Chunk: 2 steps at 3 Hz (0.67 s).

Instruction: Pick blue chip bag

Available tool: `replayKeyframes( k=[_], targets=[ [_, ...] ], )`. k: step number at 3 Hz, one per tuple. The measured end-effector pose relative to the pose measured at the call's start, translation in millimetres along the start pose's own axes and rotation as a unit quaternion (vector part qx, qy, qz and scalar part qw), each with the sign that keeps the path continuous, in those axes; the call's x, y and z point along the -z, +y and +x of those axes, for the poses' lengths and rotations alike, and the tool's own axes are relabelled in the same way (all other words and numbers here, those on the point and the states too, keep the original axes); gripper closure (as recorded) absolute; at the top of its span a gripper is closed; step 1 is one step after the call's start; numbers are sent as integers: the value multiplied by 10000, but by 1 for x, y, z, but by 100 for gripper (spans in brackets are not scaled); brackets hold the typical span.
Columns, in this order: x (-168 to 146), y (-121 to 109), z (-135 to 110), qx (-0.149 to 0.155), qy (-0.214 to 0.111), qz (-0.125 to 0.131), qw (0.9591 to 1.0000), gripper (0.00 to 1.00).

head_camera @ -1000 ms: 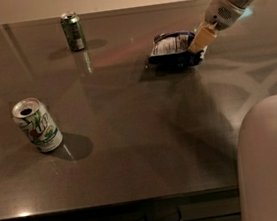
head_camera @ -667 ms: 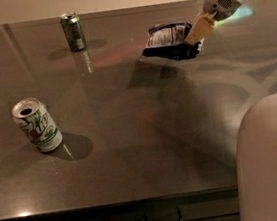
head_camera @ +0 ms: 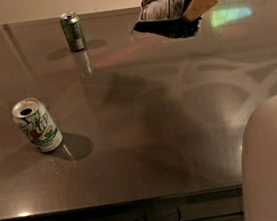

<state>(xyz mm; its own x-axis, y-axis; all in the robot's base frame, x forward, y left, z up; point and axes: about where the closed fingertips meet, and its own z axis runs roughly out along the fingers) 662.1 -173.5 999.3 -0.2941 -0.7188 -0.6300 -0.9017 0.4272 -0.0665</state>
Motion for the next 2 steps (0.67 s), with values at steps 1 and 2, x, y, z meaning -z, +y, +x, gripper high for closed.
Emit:
replayKeyframes(
  k=[1, 2],
  targets=[
    [26, 8, -20, 92, -257, 110, 9996, 100],
    [41, 14, -44, 258, -549, 230, 9979, 100]
  ],
)
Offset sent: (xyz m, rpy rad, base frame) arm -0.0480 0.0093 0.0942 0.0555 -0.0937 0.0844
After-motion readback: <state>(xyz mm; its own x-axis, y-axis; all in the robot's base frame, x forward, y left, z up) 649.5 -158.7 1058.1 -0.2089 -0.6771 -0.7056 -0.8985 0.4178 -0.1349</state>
